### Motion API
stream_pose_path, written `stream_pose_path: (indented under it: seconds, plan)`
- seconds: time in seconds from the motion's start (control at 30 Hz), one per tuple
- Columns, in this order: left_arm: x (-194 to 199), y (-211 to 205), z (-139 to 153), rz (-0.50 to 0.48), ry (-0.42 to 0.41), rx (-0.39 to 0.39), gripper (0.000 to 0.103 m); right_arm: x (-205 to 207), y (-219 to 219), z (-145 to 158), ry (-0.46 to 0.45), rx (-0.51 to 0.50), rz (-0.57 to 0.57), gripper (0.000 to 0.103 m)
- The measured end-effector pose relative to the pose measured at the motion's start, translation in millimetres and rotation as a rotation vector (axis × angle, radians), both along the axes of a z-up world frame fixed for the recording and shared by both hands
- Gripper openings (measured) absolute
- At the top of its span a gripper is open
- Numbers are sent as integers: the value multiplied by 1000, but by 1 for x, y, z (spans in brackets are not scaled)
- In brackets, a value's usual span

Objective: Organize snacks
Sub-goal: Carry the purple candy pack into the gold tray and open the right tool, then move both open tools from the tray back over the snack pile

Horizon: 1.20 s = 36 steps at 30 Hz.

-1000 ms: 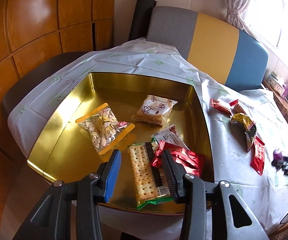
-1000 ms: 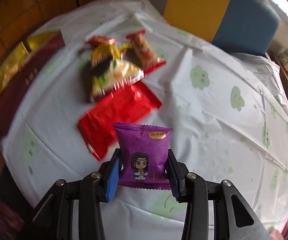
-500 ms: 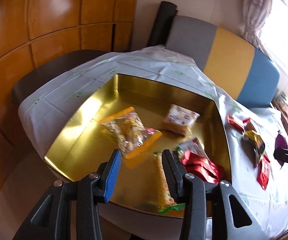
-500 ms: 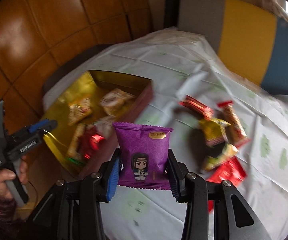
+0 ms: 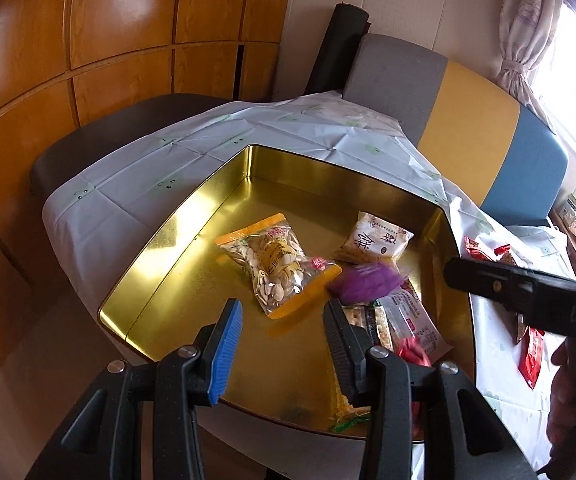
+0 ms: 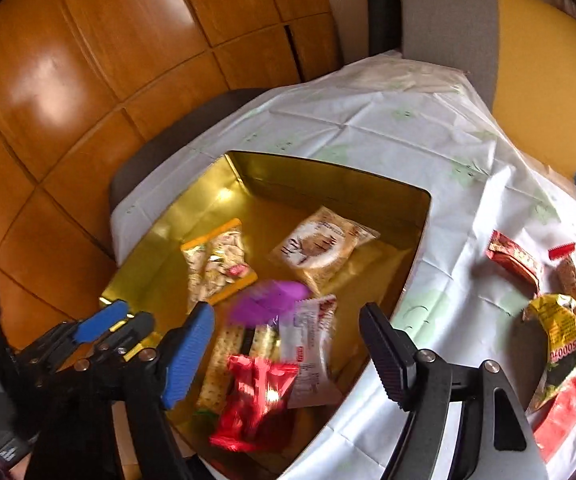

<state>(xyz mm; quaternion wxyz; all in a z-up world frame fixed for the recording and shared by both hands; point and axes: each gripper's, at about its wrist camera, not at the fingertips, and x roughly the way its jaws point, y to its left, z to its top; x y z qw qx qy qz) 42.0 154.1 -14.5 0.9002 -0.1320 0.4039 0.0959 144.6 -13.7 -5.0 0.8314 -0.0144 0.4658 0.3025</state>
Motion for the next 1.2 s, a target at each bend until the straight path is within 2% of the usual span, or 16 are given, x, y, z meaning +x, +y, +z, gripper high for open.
stream_pose_path:
  seconds: [0.37,0.47,1.2]
  plan:
    - [-1,-13,1,-30,2,20,43,-34,-49,11,-119,-29,-61,76]
    - [-2,-18,3,-44,-3,26,43,-40,-69,16,-136,-34,-94,83]
    - [-2,-66,14,-180,-17,84,43,-44,-269,32,-169,-182,-439,86]
